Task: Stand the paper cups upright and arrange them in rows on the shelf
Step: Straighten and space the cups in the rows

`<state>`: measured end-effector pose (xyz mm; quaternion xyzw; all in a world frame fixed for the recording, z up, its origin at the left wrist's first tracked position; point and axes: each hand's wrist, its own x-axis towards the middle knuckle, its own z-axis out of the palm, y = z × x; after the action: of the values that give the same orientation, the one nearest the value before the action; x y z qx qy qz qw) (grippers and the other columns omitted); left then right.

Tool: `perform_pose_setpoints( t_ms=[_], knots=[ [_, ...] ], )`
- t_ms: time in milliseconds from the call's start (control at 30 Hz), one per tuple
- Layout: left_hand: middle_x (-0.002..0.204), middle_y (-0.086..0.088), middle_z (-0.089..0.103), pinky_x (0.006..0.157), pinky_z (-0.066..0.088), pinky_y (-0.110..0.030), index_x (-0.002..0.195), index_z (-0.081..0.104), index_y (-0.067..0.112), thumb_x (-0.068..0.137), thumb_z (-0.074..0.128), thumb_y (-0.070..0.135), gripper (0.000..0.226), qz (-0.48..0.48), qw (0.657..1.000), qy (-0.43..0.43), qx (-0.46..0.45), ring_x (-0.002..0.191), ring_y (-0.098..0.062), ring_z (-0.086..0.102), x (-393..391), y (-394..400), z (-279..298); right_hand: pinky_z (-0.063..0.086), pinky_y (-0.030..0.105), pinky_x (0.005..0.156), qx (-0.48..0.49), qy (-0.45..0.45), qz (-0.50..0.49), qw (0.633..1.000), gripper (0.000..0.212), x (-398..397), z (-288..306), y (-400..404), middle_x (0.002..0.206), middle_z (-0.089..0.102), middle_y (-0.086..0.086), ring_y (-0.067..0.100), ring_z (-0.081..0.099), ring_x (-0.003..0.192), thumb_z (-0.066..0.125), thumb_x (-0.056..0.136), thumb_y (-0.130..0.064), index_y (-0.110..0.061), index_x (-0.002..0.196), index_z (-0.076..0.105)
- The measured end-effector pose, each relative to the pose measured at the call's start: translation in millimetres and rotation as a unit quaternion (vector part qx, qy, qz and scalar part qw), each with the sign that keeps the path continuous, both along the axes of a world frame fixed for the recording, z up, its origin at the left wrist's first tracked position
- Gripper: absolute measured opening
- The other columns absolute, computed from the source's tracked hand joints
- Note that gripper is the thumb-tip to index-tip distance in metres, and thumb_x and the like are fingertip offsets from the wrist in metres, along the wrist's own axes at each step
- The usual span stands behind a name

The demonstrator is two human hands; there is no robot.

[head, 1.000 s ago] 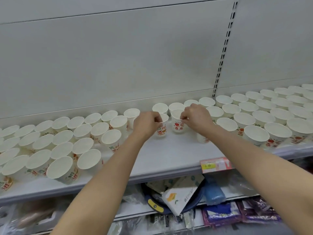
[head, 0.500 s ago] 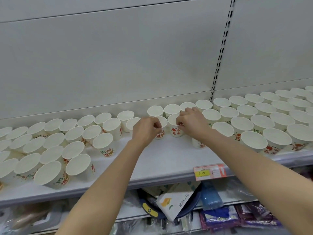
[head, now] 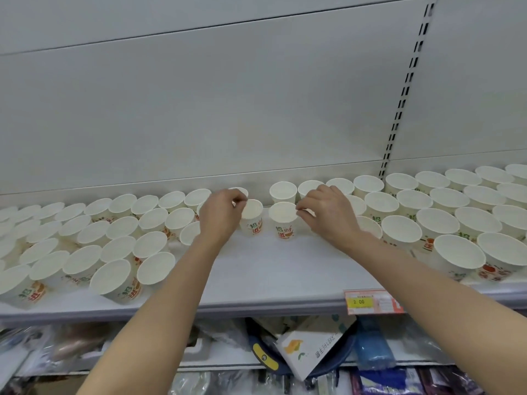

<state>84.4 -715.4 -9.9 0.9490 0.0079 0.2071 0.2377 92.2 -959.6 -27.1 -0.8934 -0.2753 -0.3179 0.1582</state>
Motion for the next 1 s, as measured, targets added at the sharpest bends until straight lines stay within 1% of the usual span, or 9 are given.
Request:
perform_pose_setpoints(
  t_ms=[67,133,200,267,367,567,667,867,1000],
  knots=[
    [0.096,0.006,0.071,0.072,0.048,-0.033,0.097,0.073,0.027,0.086,0.061,0.016,0.020,0.034,0.997,0.019,0.063,0.097,-0.020,0.060,14.0,19.3,3.3,0.036,0.031,0.065,0.000,-0.001,0.015,1.000,0.007,-2.2,0.9,21.0,0.069,0.063,-0.004,0.025,0.054,0.070,0.076,0.071,-0.020,-0.019,0.072,0.069],
    [0.108,0.001,0.069,0.076,0.045,-0.032,0.109,0.071,0.025,0.086,0.059,0.010,0.030,0.019,0.987,0.066,0.144,0.108,-0.023,0.055,29.8,29.0,2.9,0.038,0.032,0.065,-0.008,0.016,0.027,0.999,0.012,-2.4,0.7,44.7,0.069,0.063,-0.004,0.026,0.055,0.071,0.080,0.066,-0.017,-0.019,0.073,0.070],
    [0.109,-0.003,0.067,0.075,0.043,-0.030,0.111,0.071,0.027,0.086,0.059,0.013,0.031,-0.003,0.978,0.105,0.183,0.107,-0.024,0.056,43.6,31.3,0.7,0.042,0.033,0.067,-0.023,0.045,0.029,0.998,0.018,0.4,-1.0,65.8,0.071,0.064,-0.004,0.027,0.056,0.073,0.082,0.062,-0.016,-0.019,0.076,0.071],
    [0.100,-0.006,0.066,0.069,0.042,-0.028,0.103,0.074,0.027,0.087,0.058,0.019,0.024,-0.019,0.973,0.123,0.195,0.100,-0.026,0.059,50.5,31.0,-1.7,0.043,0.033,0.067,-0.039,0.070,0.020,0.997,0.023,4.6,-4.4,79.9,0.073,0.064,-0.004,0.027,0.056,0.074,0.082,0.059,-0.015,-0.020,0.079,0.072],
    [0.092,-0.007,0.067,0.063,0.038,-0.028,0.095,0.076,0.025,0.086,0.060,0.020,0.019,-0.040,0.976,0.108,0.186,0.095,-0.028,0.061,53.4,34.5,1.3,0.041,0.032,0.065,-0.056,0.081,0.014,0.995,0.025,8.3,-9.4,90.2,0.073,0.063,-0.004,0.027,0.055,0.075,0.081,0.056,-0.011,-0.020,0.077,0.071],
    [0.089,0.002,0.067,0.067,0.046,-0.033,0.092,0.072,0.024,0.088,0.064,0.026,0.009,-0.059,0.996,0.017,0.056,0.089,-0.022,0.059,41.6,62.9,29.7,0.035,0.035,0.065,-0.055,0.078,0.004,0.995,0.012,10.9,-6.7,108.2,0.065,0.061,-0.005,0.026,0.051,0.074,0.078,0.063,-0.014,-0.021,0.067,0.069],
    [0.079,0.005,0.066,0.069,0.046,-0.032,0.083,0.069,0.022,0.086,0.068,0.029,0.007,-0.081,0.995,0.001,-0.060,0.077,-0.016,0.060,28.7,73.7,39.5,0.033,0.035,0.069,0.017,0.080,-0.006,0.997,0.008,3.0,-0.4,107.9,0.066,0.063,-0.008,0.024,0.051,0.074,0.077,0.066,-0.017,-0.022,0.070,0.071],
    [0.080,-0.001,0.069,0.067,0.041,-0.031,0.081,0.073,0.022,0.082,0.075,0.034,0.012,-0.169,0.946,0.065,-0.270,0.071,-0.013,0.054,-0.5,66.7,45.0,0.034,0.036,0.072,0.158,0.088,-0.043,0.983,0.004,-33.6,10.4,67.4,0.067,0.059,-0.016,0.014,0.049,0.072,0.073,0.071,-0.027,-0.026,0.073,0.070],
    [0.086,-0.007,0.072,0.070,0.043,-0.027,0.086,0.075,0.016,0.083,0.075,0.028,0.013,-0.209,0.911,0.116,-0.337,0.074,-0.011,0.057,-28.4,43.3,43.9,0.033,0.037,0.074,0.209,0.098,-0.065,0.971,0.006,-63.5,18.6,38.8,0.073,0.066,-0.011,0.012,0.050,0.076,0.077,0.071,-0.024,-0.024,0.075,0.073]
  ],
)
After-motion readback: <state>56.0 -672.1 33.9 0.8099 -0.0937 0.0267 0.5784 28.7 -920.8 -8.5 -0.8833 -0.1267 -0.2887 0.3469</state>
